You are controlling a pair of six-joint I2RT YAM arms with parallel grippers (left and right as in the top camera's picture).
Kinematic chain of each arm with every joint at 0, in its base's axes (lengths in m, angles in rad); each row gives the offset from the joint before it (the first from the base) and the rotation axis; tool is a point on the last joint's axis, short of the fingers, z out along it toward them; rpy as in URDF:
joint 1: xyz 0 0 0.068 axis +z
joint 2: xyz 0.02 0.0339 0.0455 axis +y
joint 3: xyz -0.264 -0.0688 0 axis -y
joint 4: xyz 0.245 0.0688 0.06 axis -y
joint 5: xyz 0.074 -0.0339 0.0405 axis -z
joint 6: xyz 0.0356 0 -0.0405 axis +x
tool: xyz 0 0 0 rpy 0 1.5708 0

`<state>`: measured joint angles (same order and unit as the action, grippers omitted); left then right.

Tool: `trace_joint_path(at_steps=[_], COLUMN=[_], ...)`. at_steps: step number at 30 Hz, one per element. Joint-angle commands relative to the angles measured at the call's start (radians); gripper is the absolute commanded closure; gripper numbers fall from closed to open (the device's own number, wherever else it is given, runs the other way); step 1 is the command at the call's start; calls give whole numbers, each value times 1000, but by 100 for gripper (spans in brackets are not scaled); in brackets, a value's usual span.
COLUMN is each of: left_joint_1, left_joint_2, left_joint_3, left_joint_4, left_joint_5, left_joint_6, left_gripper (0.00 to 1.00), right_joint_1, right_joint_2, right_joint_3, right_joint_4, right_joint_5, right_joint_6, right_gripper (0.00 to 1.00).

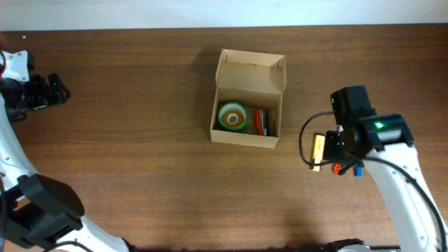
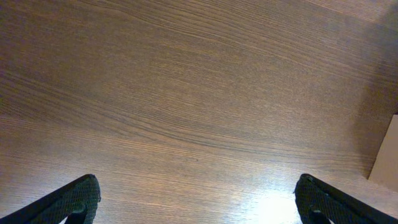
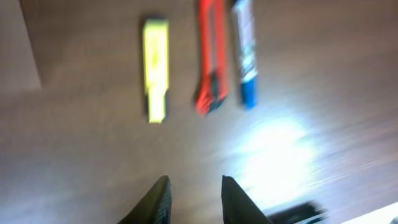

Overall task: Pack container
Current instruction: 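Move the right gripper to the yellow highlighter and grasp it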

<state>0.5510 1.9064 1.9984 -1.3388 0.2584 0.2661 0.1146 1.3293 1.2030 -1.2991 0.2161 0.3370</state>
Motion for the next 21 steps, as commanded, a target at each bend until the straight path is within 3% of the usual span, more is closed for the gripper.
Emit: trace_joint_path(at_steps=[1, 10, 17, 21], left_joint_1=[0, 0, 0, 0], left_joint_2=[-3, -3, -3, -3], left_joint_3=[-5, -5, -5, -5], left_joint_4=[0, 0, 0, 0], left_joint_5=[11, 11, 11, 11], left_joint_6=[13, 13, 13, 13], left_gripper=[0, 0, 0, 0], right_joint_1=[-47, -86, -160, -198], right_joint_2=[83, 321, 434, 447], right_joint_3=[-40, -40, -40, -40], right_joint_4=[6, 119, 196, 235], right_joint_5=[-228, -287, -299, -299], right_joint_6=[22, -2, -83, -124], right_gripper=[72, 72, 53, 52])
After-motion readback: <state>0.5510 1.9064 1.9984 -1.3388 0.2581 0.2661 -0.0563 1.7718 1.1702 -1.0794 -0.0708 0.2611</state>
